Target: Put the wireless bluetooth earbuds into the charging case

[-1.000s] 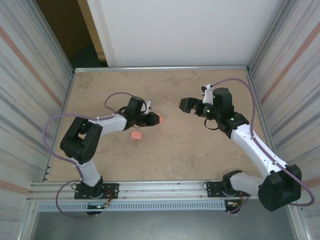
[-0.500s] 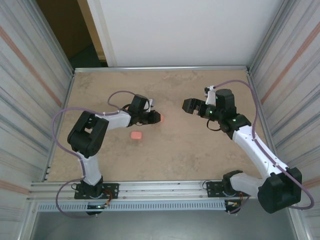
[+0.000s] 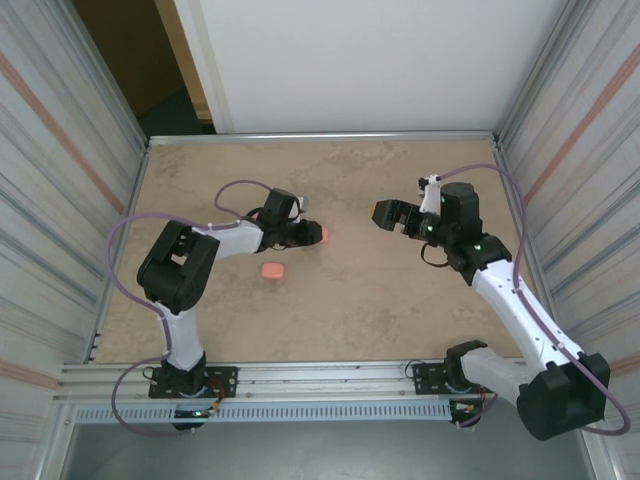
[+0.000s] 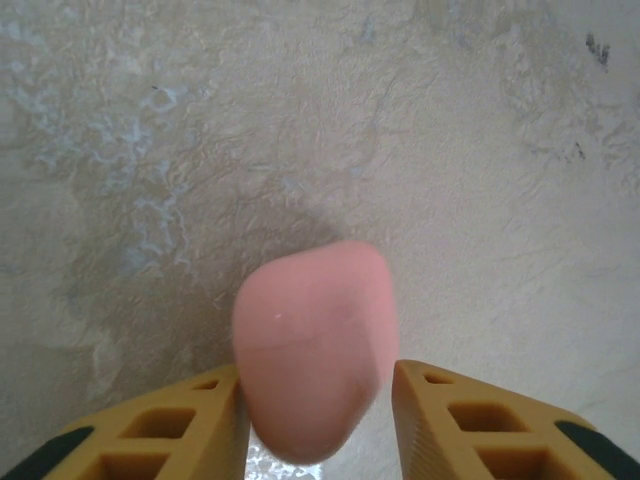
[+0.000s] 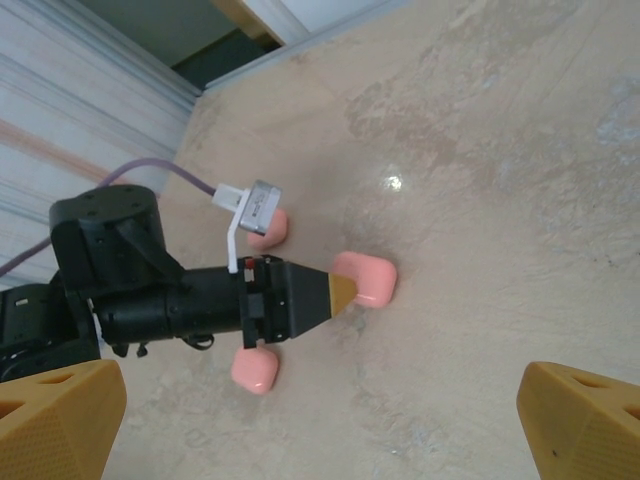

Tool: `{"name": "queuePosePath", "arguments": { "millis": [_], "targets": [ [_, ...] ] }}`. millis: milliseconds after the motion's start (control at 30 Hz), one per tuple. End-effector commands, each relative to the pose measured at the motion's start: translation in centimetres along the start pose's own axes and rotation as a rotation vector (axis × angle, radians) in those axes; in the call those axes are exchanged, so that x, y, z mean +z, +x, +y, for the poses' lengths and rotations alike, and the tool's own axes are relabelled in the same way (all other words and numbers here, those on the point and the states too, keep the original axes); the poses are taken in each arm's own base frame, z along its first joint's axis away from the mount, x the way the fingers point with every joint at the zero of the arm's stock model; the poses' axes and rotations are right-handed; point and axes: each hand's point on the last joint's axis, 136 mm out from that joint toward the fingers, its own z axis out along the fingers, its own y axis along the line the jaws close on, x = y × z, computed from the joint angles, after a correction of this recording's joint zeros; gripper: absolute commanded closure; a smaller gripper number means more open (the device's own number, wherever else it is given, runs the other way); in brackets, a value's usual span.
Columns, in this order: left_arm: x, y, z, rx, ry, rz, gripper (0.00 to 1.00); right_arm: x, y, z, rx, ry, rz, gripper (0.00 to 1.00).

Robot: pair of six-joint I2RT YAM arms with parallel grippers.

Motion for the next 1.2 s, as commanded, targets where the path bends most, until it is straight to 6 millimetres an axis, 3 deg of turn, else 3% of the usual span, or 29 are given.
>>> {"name": "queuePosePath", "arguments": {
  "millis": [0,167,333,500,633,900,1167],
  "targets": [
    [-0.6,0.2,0.3,0.000,-0.039,-0.005,0.56,-0.5,0.4,-0.6,-0.013,0.021,-0.002,0.01],
    [-2.0,-0.4,0.2,0.024,-0.059,-0.043,0.51,-1.2,-0.1,-0.9,-0.013,0.027,-0.021,0.01],
    [-4.5,-2.0,-1.8,0.095,-0.011,-0.118,0.47,-2.1,-0.5,-1.9,-0.010,0.055,-0.049,0.01],
    [-8.8,-4.3,-3.7,0.198,-0.004,-0.244,0.43,-2.8,-0.6,-4.3,0.007,0.131,-0.083,0.01],
    [-12.3,-5.5,-3.7,0.280,-0.076,-0.347,0.37,-3.5,-0.7,-7.2,-0.015,0.251,-0.124,0.01],
    [-18.8,-6.9,-0.9,0.376,-0.303,-0.536,0.22,-5.3,-1.6,-12.3,-0.118,0.451,-0.238,0.01],
    [-23.6,-7.6,5.6,0.269,-0.483,-0.654,0.14,-5.7,-1.7,-18.8,-0.186,0.657,-0.362,0.01]
  ]
}}
